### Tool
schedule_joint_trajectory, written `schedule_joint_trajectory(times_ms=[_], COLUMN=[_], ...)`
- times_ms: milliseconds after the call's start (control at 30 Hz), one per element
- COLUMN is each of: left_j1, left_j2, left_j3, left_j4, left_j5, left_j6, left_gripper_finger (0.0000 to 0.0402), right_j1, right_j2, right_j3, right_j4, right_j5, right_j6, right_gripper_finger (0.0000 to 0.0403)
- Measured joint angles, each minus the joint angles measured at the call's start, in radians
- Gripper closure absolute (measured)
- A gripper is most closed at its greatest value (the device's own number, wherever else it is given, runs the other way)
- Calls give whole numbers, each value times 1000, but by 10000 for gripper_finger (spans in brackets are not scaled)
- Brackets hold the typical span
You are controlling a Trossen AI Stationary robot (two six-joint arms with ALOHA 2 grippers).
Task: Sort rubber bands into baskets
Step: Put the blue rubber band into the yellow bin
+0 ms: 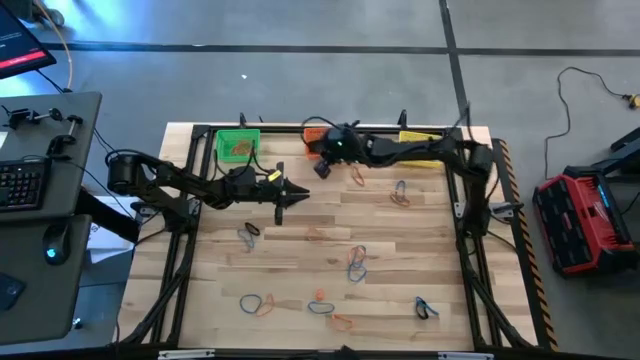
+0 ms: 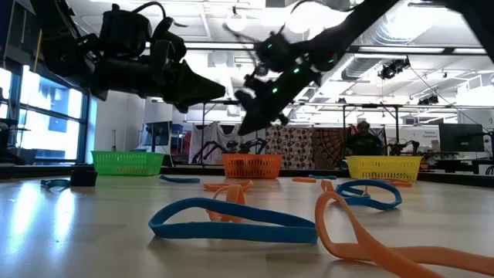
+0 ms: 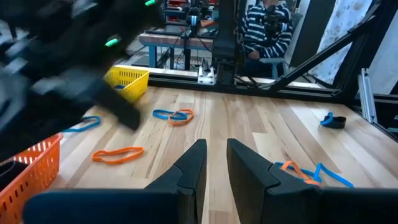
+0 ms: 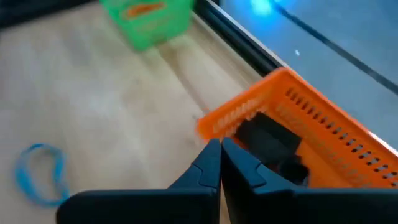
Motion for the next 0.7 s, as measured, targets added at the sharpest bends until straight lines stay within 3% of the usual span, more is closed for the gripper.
schedule_joint_trajectory(times_ms=[300,400,567,700], left_j1=[9,15,27,34], left_j2=[-18,-67,-195,-276], left_j3=[1,2,4,57], left_j4=[-74,-186,-497,-846], left_j5=[4,24,35,34], left_j6=[-11,-11,2,51], left_gripper_finger=[349,350,369,394], right_j1=[54,86,149,210], right_j2=[-243,-301,-395,-435], right_j3=[-272,-342,-434,-470], right_j4=[68,59,65,68], right_j5=[43,77,111,176], right_j6=[38,52,99,135], right_gripper_finger=[403,403,403,403])
